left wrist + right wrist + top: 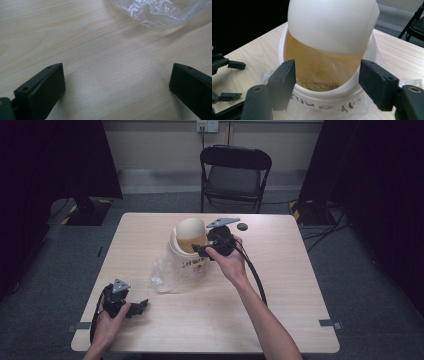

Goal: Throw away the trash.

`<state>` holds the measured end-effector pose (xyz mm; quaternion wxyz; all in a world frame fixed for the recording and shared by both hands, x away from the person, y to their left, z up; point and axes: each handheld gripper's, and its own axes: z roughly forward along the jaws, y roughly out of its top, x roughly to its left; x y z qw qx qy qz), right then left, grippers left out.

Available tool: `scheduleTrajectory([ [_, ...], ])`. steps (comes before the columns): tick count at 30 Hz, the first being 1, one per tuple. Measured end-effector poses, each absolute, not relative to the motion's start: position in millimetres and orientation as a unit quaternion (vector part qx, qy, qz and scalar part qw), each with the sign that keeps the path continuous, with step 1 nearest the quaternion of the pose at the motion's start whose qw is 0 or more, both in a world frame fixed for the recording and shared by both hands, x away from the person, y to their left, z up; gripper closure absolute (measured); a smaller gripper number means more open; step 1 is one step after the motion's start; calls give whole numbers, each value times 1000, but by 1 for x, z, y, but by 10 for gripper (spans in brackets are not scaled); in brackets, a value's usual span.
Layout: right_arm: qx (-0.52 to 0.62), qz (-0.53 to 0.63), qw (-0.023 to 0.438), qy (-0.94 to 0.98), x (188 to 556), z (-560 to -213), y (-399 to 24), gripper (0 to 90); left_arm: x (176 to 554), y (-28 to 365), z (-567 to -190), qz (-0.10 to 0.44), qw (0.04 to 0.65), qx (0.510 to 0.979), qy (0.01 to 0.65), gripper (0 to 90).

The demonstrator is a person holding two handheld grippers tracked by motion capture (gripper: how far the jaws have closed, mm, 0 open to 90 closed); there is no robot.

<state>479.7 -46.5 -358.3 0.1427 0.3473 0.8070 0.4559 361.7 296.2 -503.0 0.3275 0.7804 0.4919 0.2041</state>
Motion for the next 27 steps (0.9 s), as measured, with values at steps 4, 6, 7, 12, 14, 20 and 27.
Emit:
scheduleTrajectory([
  [4,353,460,139,803,479,-358,-52,264,362,296,-503,204,327,780,492,0],
  [6,355,464,139,800,479,-358,-55,262,362,296,-503,204,327,781,492,0],
  [7,355,464,139,800,479,-358,-55,262,362,296,-503,204,327,781,492,0],
  [12,358,466,142,797,476,-364,-63,240,362,296,-503,204,327,780,492,0],
  [14,360,466,143,796,475,-365,-65,232,362,296,-503,204,327,781,492,0],
  [20,366,466,148,792,469,-372,-76,212,362,296,-503,204,328,780,492,0],
  [27,384,459,166,783,464,-375,-100,173,362,296,-503,204,327,781,492,0],
])
